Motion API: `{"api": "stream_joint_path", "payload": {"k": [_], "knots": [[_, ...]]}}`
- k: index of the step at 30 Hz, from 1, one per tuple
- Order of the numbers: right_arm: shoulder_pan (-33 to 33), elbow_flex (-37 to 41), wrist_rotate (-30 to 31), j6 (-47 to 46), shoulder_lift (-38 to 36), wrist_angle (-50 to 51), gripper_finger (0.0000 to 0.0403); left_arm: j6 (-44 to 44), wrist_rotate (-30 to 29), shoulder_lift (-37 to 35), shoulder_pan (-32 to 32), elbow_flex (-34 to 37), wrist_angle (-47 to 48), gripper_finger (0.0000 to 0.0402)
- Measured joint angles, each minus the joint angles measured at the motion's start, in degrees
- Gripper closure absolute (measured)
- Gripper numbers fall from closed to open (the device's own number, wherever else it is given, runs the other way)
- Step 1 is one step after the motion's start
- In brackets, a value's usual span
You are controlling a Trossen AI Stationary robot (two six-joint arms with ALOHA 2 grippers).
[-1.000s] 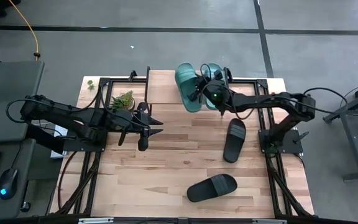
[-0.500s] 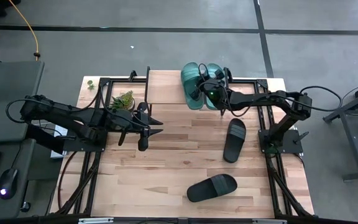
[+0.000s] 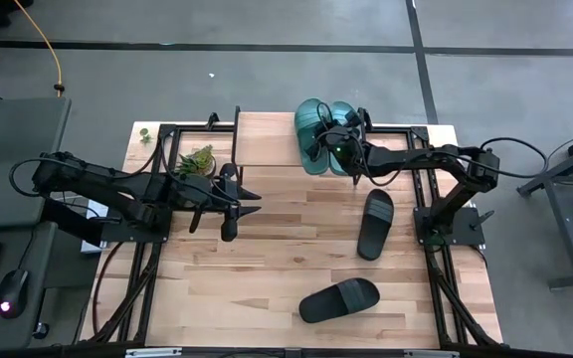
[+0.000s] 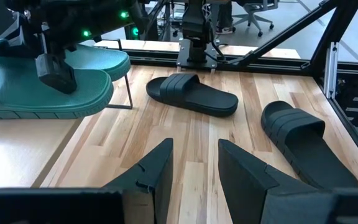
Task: Pick and place slides into the shelf
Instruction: Put the green slide on the shelf
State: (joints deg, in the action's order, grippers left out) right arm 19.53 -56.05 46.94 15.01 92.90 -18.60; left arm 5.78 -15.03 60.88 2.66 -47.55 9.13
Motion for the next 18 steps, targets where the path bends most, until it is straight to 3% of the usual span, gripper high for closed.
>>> {"api": "stream_joint_path", "payload": {"k": [18], "knots": [[0.0,0.0,0.9,1.1,-0.1,1.5,0.0401,0.0,0.0,0.0,0.0,0.0,0.0,0.0289]]}}
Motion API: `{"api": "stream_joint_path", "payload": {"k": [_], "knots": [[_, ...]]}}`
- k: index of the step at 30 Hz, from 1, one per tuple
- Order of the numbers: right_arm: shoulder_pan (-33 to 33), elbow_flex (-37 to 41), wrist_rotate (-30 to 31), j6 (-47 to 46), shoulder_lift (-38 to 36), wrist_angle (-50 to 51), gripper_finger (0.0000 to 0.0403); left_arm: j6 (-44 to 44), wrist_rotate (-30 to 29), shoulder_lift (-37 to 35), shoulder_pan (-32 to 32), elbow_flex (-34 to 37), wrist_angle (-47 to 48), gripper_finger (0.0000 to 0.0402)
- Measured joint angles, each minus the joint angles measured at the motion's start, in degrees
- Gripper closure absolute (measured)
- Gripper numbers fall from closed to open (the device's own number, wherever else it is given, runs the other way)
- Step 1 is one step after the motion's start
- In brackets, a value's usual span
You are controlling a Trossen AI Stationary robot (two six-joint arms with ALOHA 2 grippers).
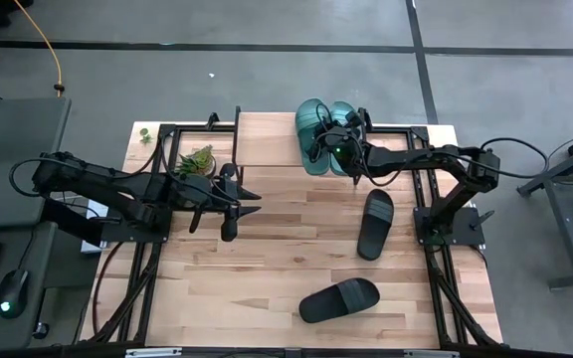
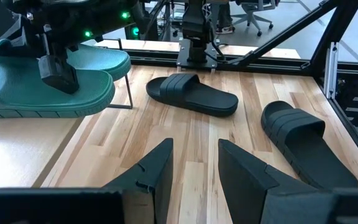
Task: Pick and place slides into the shelf
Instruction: Put the green slide on the shelf
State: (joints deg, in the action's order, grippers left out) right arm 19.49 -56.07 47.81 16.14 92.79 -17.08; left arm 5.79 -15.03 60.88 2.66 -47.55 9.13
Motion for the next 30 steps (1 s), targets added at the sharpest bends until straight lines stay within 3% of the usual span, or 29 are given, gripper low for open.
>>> {"api": "stream_joint_path", "payload": {"k": [5,17,30], "knots": [[0.0,0.0,0.0,0.2,0.0,0.2,0.0389,0.0,0.0,0.0,0.0,0.0,0.0,0.0289],[-0.1,0.0,0.2,-2.3,0.0,0.4,0.0285,0.0,0.0,0.0,0.0,0.0,0.0,0.0289],[-3.8,0.0,1.8,-3.0,-2.5,1.7,0.0273,0.0,0.3,0.0,0.0,0.0,0.1,0.0289]]}}
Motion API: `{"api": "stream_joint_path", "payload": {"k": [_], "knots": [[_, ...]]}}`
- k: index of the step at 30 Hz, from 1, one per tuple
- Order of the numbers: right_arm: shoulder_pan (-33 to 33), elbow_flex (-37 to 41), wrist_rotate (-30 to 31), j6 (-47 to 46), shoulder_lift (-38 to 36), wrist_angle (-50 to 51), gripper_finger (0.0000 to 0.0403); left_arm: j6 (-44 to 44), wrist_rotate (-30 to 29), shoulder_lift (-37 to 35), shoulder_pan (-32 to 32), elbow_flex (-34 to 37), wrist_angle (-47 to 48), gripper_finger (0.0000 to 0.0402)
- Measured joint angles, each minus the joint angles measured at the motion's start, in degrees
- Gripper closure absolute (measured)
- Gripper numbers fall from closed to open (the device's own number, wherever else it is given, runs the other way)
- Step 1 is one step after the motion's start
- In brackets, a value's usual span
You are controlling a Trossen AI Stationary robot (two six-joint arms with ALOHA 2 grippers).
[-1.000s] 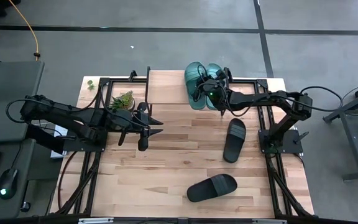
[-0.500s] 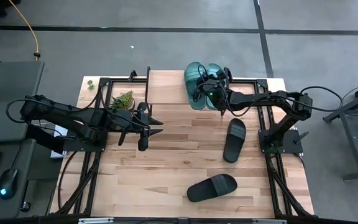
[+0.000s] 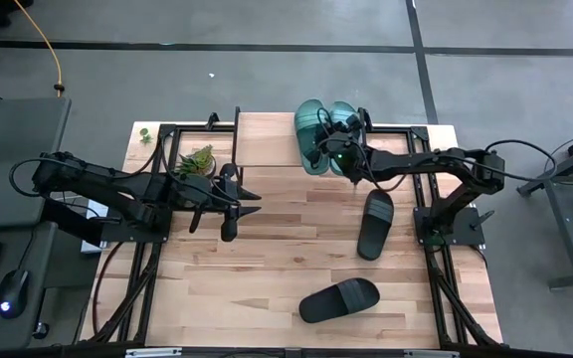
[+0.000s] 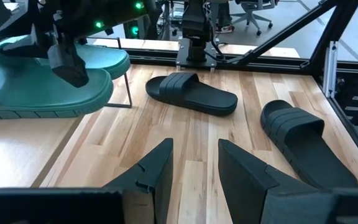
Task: Pick and place slides into the shelf
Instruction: Put the green slide on the shelf, then put the top black slide on the shelf
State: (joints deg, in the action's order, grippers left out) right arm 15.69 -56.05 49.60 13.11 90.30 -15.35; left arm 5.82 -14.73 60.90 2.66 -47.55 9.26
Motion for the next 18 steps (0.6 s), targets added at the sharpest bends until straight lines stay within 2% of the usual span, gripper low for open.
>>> {"api": "stream_joint_path", "payload": {"k": [12,18], "knots": [[-0.4,-0.6,-0.3,-1.3,0.0,-0.1,0.0273,0.0,0.2,0.0,0.0,0.0,0.0,0.0289],[-2.6,-4.0,-0.3,-1.1,-0.1,2.6,0.0273,0.0,0.2,0.0,0.0,0.0,0.0,0.0289]]}}
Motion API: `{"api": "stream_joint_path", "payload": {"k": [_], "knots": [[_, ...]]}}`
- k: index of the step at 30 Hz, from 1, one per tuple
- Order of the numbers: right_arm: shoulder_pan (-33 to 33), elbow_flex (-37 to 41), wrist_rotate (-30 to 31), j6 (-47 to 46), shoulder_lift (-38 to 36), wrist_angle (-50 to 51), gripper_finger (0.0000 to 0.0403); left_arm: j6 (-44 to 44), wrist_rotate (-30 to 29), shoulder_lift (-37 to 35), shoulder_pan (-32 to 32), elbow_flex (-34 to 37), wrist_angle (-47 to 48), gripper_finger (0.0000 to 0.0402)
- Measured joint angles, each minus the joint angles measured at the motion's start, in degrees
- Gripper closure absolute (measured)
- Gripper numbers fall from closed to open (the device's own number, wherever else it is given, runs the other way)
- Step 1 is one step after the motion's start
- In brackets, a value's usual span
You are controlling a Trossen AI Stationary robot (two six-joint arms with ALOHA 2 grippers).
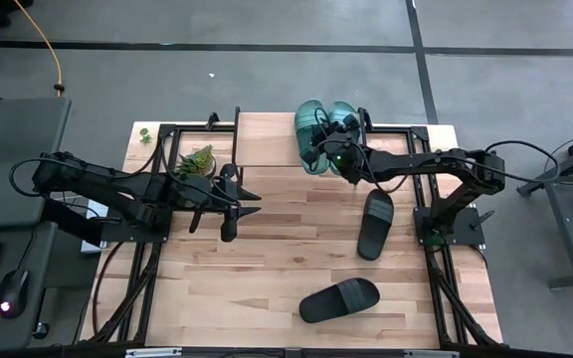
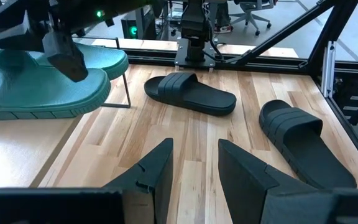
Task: Pick and place slides into the shelf
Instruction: Put the top black slide on the shelf
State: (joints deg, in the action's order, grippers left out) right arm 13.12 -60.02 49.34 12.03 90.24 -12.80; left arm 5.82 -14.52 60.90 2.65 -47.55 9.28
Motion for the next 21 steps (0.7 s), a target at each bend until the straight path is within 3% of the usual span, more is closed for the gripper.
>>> {"api": "stream_joint_path", "payload": {"k": [8,21], "knots": [[-3.2,-5.3,0.0,0.8,0.0,8.7,0.0273,0.1,0.0,0.0,0.0,0.0,0.3,0.0289],[-9.2,-5.9,-1.5,3.5,0.0,14.1,0.0273,0.5,-0.1,0.0,0.0,0.0,1.2,0.0289]]}}
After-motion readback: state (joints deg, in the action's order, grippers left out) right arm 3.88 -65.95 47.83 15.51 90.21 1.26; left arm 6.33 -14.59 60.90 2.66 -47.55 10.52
